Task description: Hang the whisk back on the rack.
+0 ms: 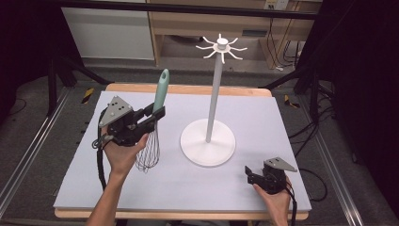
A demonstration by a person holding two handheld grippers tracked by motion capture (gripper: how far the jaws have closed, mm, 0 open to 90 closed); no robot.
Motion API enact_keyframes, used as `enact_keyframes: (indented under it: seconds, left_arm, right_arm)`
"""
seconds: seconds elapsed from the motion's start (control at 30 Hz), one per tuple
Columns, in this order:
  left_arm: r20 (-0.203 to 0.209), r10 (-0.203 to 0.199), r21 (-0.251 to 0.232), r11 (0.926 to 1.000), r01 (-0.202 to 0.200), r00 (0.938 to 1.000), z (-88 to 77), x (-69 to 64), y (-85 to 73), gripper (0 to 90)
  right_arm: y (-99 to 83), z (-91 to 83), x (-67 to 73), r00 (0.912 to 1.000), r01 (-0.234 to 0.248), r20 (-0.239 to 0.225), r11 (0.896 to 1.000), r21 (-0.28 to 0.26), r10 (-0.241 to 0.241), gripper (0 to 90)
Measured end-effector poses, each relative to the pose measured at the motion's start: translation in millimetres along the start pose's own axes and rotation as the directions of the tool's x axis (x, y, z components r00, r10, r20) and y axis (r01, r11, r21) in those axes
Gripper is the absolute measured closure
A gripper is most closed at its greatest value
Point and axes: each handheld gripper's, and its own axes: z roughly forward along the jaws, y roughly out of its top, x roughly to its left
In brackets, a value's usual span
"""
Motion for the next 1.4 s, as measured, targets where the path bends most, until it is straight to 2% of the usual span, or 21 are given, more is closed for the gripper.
enact_keyframes:
  seconds: [0.57, 1.4]
  left_arm:
    - [0.031, 0.040, -0.045, 0.9983, -0.039, 0.9987, 4.6, -18.1, 24.8, 68.8]
    - [0.072, 0.090, -0.060, 0.9945, -0.086, 0.9933, 16.7, -40.5, 41.9, 68.8]
  right_arm:
    - [0.5, -0.9, -1.5, 1.0000, -0.006, 0.001, 1.000, -0.009, 0.006, 22.6]
    - [0.6, -1.5, -2.7, 1.0000, -0.008, 0.004, 1.000, -0.010, 0.008, 22.9]
